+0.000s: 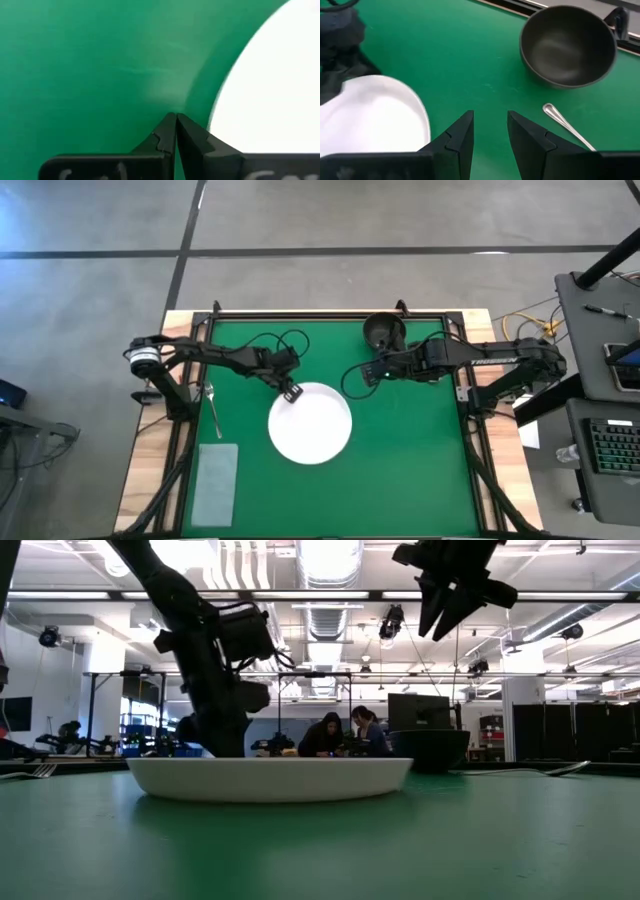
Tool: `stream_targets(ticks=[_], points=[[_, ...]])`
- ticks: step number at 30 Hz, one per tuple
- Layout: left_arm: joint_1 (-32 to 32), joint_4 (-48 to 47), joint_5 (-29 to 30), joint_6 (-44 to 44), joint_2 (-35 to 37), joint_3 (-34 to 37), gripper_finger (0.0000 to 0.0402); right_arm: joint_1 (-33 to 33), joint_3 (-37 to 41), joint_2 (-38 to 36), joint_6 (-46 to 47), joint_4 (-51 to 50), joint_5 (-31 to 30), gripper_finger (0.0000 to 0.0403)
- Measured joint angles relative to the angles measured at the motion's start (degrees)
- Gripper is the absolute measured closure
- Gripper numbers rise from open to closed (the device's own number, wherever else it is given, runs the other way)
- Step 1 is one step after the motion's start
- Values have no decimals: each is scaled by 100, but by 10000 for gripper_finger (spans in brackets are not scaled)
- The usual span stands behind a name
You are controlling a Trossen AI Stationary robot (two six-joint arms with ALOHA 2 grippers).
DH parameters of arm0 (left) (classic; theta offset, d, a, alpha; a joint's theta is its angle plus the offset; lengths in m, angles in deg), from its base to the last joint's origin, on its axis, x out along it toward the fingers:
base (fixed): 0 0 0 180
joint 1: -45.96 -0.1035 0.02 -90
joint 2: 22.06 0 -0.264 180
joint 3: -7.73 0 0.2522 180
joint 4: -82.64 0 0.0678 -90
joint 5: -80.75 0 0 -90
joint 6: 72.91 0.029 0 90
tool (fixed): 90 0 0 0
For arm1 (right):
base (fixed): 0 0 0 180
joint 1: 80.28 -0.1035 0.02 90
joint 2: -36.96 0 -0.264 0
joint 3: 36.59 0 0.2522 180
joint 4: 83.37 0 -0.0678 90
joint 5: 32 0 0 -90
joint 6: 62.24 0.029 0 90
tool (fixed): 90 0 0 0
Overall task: Set table place
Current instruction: Move the white plate to the center of the table
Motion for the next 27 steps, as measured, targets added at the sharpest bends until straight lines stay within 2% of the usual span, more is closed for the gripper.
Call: stream_targets(ticks=[6,19,24,27], points=[[389,384,-371,-133,-1,2,401,0,0,0,-20,-335,1,291],[995,663,-588,-321,-1,91,402,0,0,0,-14,-609,341,291],[1093,1000,-857,-449,-71,185,402,0,0,0,-10,-668,653,291],[1097,1006,-1253,-453,-244,193,402,2,0,0,-15,-708,1116,291]])
